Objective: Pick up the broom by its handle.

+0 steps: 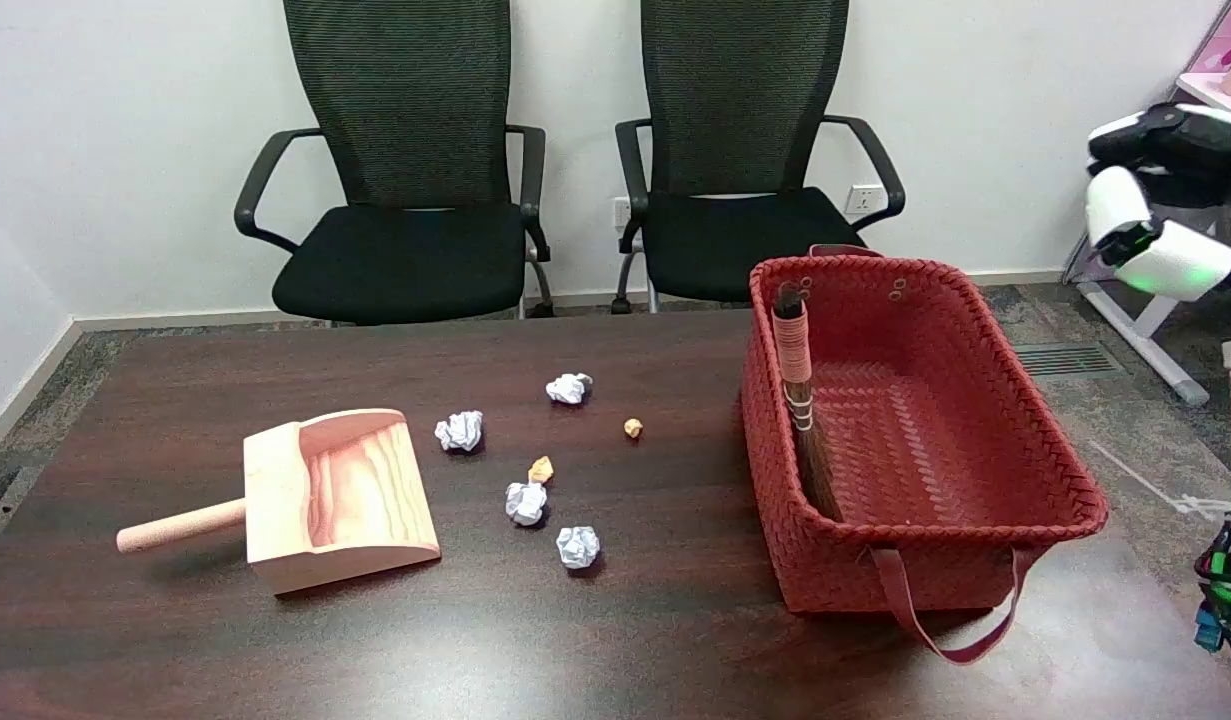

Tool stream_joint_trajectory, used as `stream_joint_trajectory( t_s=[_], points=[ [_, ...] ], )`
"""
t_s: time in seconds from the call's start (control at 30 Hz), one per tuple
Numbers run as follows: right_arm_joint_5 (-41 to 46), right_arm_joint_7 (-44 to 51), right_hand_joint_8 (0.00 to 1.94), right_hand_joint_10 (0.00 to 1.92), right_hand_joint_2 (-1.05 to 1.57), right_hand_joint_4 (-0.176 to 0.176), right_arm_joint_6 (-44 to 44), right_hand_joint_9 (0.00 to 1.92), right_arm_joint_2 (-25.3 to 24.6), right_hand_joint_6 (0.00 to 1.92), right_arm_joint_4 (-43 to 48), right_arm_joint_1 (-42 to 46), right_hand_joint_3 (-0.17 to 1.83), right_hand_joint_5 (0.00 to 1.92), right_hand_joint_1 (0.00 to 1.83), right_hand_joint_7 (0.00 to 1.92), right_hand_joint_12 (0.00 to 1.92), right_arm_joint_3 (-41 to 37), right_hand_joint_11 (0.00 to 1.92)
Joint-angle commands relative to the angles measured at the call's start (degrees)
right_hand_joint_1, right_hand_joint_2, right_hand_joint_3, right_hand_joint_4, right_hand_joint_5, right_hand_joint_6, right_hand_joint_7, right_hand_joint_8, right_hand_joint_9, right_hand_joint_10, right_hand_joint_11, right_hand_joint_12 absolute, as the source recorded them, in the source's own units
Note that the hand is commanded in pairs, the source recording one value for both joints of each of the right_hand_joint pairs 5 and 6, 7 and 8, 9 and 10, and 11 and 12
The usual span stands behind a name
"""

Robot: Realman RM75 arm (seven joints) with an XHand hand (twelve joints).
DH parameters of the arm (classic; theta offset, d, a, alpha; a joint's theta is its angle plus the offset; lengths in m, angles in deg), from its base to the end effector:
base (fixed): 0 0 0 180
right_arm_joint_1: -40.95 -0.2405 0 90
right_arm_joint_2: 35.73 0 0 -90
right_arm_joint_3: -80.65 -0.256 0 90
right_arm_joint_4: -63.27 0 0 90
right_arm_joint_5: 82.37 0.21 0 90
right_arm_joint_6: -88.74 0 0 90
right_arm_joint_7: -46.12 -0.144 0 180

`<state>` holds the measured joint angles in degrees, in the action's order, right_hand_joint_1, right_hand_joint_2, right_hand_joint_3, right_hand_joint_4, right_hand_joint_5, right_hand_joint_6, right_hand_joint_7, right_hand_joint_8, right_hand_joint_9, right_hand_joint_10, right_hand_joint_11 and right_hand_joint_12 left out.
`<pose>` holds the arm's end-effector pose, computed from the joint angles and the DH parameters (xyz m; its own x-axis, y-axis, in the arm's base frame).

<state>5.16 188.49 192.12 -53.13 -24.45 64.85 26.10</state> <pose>-0.1515 -0.1792 0.4892 0.4292 0.6171 0.6595 -0.6076 -0.3429 0.7164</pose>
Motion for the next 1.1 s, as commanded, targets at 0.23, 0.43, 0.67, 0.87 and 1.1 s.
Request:
stream_joint_trajectory(
  t_s=[0.23,0.43,0.67,0.87,1.1],
  points=[
    [-8.70,-10.73,0.75,0.83,0.55,-0.176,-14.28,0.83,0.43,0.75,4.79,0.30,1.16,0.75,0.89,0.75,1.17,-3.97,1.17],
    [-11.56,-15.10,0.71,0.82,0.52,-0.176,-13.19,0.82,0.47,0.71,4.02,0.28,1.14,0.71,0.90,0.71,1.17,-5.94,1.17],
    [-11.88,-16.31,0.63,0.77,0.45,-0.176,-18.64,0.77,0.52,0.63,-3.00,0.28,1.13,0.63,0.93,0.63,1.13,-6.62,1.13],
    [-15.58,-16.80,0.63,0.67,0.37,-0.176,-30.47,0.67,0.96,0.63,-6.60,-1.56,1.16,0.63,0.93,0.63,1.12,-6.80,1.12],
    [-17.77,-17.39,0.60,0.54,0.17,-0.176,-42.46,0.54,0.95,0.60,-10.74,-3.94,1.14,0.60,0.92,0.60,0.85,-6.19,0.85]
  ],
)
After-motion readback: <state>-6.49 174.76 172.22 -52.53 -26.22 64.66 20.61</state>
